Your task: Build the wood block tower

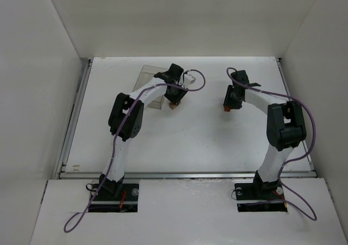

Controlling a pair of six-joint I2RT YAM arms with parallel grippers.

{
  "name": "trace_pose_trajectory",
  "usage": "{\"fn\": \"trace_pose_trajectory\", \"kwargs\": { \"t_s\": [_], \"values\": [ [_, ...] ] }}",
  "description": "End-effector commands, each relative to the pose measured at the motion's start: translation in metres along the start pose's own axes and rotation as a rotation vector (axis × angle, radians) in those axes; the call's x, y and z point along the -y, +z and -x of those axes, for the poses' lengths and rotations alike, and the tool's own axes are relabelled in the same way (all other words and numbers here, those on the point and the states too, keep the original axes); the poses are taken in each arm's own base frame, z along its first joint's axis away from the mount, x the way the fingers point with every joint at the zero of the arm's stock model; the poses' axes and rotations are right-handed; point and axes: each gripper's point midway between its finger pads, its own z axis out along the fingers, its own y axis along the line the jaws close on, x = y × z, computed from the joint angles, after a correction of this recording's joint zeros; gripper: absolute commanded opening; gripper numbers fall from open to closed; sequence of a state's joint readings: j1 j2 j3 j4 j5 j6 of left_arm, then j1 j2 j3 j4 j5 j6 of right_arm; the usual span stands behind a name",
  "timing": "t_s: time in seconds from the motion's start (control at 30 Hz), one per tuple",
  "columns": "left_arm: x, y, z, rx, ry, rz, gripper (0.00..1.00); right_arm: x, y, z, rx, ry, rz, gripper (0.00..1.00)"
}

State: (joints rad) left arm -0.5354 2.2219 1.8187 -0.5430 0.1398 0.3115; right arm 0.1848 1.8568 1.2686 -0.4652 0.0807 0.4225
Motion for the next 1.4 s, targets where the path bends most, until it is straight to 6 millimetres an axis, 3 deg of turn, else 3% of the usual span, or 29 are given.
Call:
{"fn": "trace_pose_trajectory", "kwargs": {
  "t_s": [0.0,0.03,0.23,0.27,0.4,0.43,0.47,0.53,0.57,0.6,0.73,0.8,0.87,1.0,1.1,1.23,1.37],
  "values": [
    [0.019,-0.039,0.011,0.050,0.023,-0.079,0.00,-0.002,-0.015,0.014,0.047,0.003,-0.009,0.41],
    [0.021,-0.045,0.016,0.067,0.025,-0.092,0.00,-0.001,-0.015,0.015,0.051,0.003,-0.017,0.48],
    [0.038,-0.093,0.044,0.181,0.123,-0.109,0.00,0.000,-0.009,0.012,0.028,0.010,-0.029,0.60],
    [0.039,-0.100,0.047,0.200,0.156,-0.112,0.00,0.000,-0.009,0.012,0.028,0.010,-0.029,0.68],
    [0.043,-0.136,0.067,0.320,0.280,-0.096,0.00,-0.012,-0.025,0.022,0.046,0.013,0.031,0.82],
    [0.042,-0.135,0.067,0.341,0.307,-0.086,0.00,-0.018,-0.033,0.025,0.056,0.014,0.063,0.82],
    [0.041,-0.139,0.069,0.364,0.333,-0.074,0.00,-0.029,-0.055,0.041,0.119,0.017,0.125,0.84],
    [0.043,-0.152,0.080,0.448,0.405,-0.062,0.00,-0.052,-0.081,0.047,0.153,0.007,0.268,0.85],
    [0.045,-0.150,0.077,0.455,0.418,-0.070,0.00,-0.068,-0.109,0.063,0.234,-0.003,0.367,0.85],
    [0.049,-0.152,0.081,0.476,0.426,-0.085,0.00,-0.088,-0.127,0.059,0.224,-0.024,0.503,0.85],
    [0.067,-0.155,0.087,0.519,0.452,-0.167,0.00,-0.130,-0.177,0.059,0.254,-0.059,0.809,0.85],
    [0.079,-0.156,0.090,0.529,0.471,-0.179,0.00,-0.145,-0.190,0.057,0.255,-0.085,0.909,0.84],
    [0.081,-0.153,0.093,0.521,0.478,-0.158,0.00,-0.164,-0.192,0.039,0.182,-0.108,0.990,0.83],
    [0.092,-0.150,0.097,0.528,0.469,-0.169,0.00,-0.183,-0.189,0.032,0.146,-0.137,1.018,0.81],
    [0.098,-0.157,0.101,0.544,0.460,-0.175,0.00,-0.185,-0.182,0.031,0.123,-0.112,1.014,0.77],
    [0.098,-0.162,0.102,0.552,0.461,-0.172,0.00,-0.193,-0.189,0.028,0.115,-0.134,1.070,0.71],
    [0.102,-0.163,0.105,0.562,0.470,-0.175,0.00,-0.196,-0.178,0.019,0.077,-0.123,1.062,0.65]
  ]
}}
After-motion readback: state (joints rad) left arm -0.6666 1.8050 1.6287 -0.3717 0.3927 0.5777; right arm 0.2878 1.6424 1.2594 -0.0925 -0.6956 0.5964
